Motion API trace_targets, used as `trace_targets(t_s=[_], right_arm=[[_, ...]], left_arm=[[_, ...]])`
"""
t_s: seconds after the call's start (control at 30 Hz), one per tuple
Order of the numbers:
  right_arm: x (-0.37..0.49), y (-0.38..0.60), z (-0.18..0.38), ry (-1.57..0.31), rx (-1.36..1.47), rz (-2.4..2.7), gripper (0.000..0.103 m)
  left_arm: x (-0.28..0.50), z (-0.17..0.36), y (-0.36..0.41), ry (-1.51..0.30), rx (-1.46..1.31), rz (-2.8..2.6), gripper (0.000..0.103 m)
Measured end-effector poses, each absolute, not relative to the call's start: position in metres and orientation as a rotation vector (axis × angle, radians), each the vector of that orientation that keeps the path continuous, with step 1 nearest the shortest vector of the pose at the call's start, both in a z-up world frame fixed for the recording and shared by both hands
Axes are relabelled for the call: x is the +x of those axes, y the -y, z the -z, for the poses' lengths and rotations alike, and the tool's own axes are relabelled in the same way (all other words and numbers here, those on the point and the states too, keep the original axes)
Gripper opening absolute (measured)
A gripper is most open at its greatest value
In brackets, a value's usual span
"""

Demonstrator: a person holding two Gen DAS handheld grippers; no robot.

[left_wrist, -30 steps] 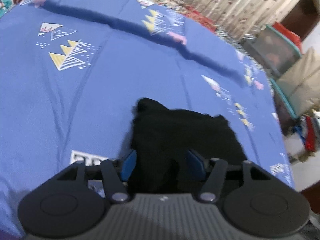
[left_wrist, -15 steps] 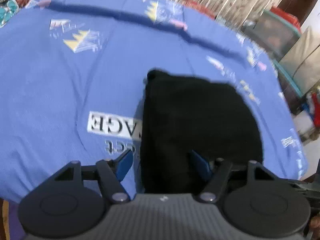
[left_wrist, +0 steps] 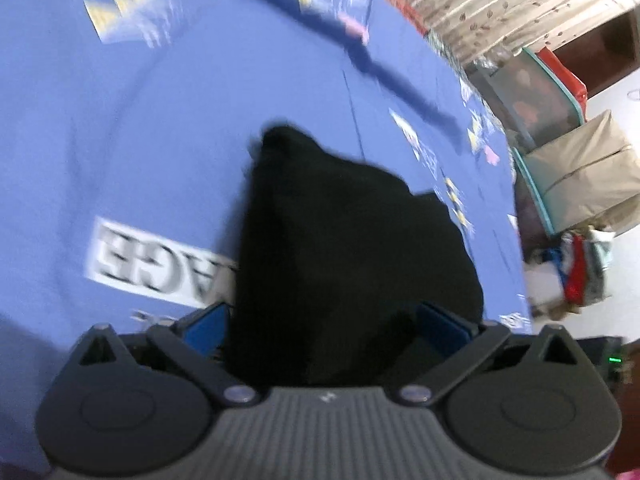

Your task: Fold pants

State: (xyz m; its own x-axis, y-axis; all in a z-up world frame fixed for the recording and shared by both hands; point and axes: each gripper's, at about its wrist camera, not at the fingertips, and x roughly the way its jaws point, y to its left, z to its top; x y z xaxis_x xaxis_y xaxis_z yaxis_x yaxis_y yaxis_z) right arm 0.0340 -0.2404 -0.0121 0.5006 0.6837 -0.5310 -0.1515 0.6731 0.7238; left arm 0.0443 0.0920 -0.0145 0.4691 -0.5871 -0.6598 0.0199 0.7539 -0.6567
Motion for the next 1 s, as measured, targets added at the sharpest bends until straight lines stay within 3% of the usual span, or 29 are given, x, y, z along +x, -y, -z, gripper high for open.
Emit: trace_targets(t_s=[0.03, 0.1, 0.13, 0.17, 0.23, 0.37, 0.53, 0.67, 0.77, 0.83, 1.0], right_arm=[[0.039, 0.234, 0.023, -0.960, 0.722, -0.588, 0.087], [0.051, 0.222, 0.026, -0.994, 0.804, -0.648, 0.066], [0.056, 0.214, 0.013, -0.978, 0.779, -0.671, 0.061], [0.059, 0.207, -0.002, -0.945, 0.723, -0.686, 0.054], [0.068, 0.198, -0.035, -0.831, 0.631, -0.741, 0.047], [0.115, 0.198, -0.080, -0.618, 0.558, -0.757, 0.046], [0.190, 0.210, -0.087, -0.456, 0.479, -0.730, 0.046], [0.243, 0.224, -0.047, -0.479, 0.448, -0.669, 0.046], [0.263, 0.234, 0.000, -0.603, 0.451, -0.583, 0.046], [0.269, 0.233, 0.028, -0.683, 0.469, -0.531, 0.053], [0.255, 0.248, 0.032, -0.727, 0.606, -0.471, 0.069]], left_arm=[[0.049, 0.023, -0.087, -1.039, -0.650, 0.406, 0.101], [0.052, 0.025, -0.079, -1.029, -0.642, 0.387, 0.079], [0.055, 0.017, -0.080, -1.023, -0.674, 0.394, 0.058], [0.060, 0.006, -0.083, -1.005, -0.705, 0.414, 0.051], [0.077, -0.027, -0.089, -0.923, -0.703, 0.451, 0.050], [0.125, -0.082, -0.081, -0.750, -0.560, 0.492, 0.050], [0.197, -0.096, -0.063, -0.637, -0.477, 0.482, 0.050], [0.259, -0.057, -0.046, -0.677, -0.433, 0.428, 0.050], [0.291, -0.006, -0.035, -0.813, -0.366, 0.334, 0.048], [0.295, 0.023, -0.029, -0.862, -0.317, 0.278, 0.054], [0.272, 0.007, -0.024, -0.832, -0.311, 0.200, 0.056]])
